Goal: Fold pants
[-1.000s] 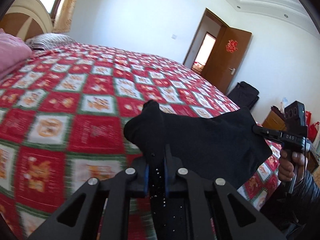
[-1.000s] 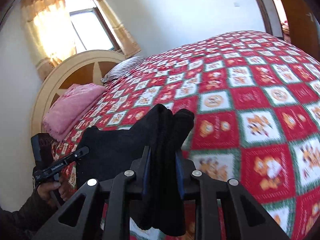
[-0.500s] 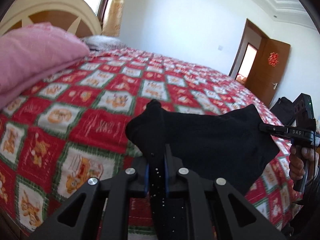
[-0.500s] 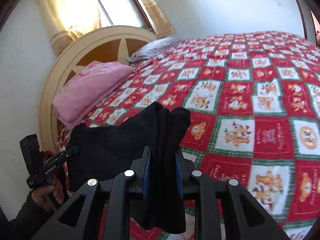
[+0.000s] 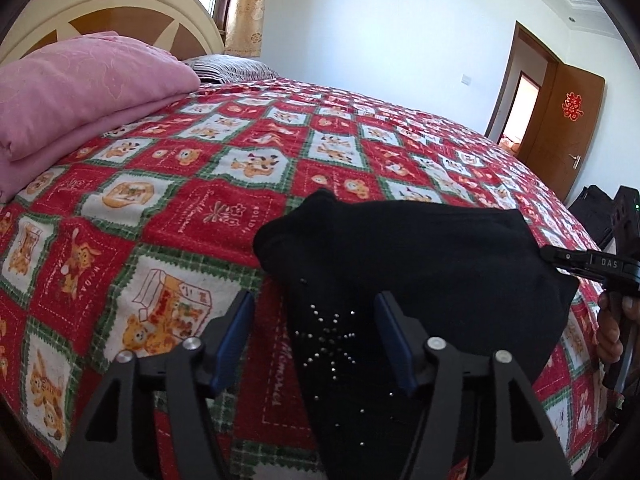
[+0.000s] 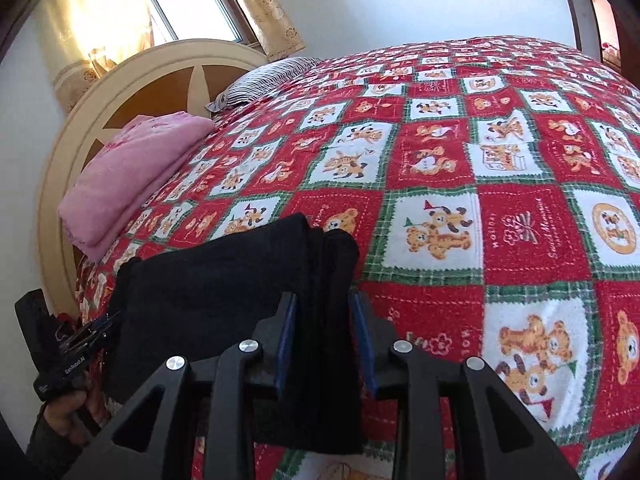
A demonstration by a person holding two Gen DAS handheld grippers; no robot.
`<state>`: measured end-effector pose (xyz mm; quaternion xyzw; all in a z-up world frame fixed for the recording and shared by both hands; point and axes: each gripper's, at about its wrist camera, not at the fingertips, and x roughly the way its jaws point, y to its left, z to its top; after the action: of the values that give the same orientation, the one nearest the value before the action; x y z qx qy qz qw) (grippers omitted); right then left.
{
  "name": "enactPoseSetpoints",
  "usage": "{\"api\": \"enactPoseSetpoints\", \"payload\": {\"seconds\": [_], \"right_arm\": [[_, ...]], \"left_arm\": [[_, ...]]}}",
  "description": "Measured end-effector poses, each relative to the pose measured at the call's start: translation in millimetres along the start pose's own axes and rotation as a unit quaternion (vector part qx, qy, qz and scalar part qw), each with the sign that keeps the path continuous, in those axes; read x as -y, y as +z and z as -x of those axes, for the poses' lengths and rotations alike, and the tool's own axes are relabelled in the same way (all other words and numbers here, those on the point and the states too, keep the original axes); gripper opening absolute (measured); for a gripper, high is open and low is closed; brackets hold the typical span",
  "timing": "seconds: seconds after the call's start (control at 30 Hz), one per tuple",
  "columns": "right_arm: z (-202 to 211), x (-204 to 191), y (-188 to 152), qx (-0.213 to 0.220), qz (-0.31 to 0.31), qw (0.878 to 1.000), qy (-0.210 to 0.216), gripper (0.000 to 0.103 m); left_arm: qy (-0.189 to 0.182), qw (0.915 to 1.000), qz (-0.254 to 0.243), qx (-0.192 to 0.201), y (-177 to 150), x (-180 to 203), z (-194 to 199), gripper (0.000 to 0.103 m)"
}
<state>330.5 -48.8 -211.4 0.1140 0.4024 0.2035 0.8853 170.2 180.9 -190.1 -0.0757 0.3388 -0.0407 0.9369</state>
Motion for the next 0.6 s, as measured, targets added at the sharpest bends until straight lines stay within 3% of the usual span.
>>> {"api": "enactPoseSetpoints", "payload": {"seconds": [0.13, 0.47, 0.6], "right_arm": [[0, 9, -5, -0.006, -0.011, 1.000, -0.006, 0.042], [-6, 20, -10, -0.013, -0.033, 0.999, -0.011, 0.055], [-7, 21, -11, -0.015, -0.039, 0.999, -0.015, 0.056]], "left_arm": [[0.013, 0.9999, -0.008, -0.001, -2, 5, 0, 0.072], [0.023, 0.9997, 0.000, -0.006, -4, 3, 0, 0.084], [0.034, 0.9994, 0.003, -0.008, -5, 3, 0, 0.093]]}}
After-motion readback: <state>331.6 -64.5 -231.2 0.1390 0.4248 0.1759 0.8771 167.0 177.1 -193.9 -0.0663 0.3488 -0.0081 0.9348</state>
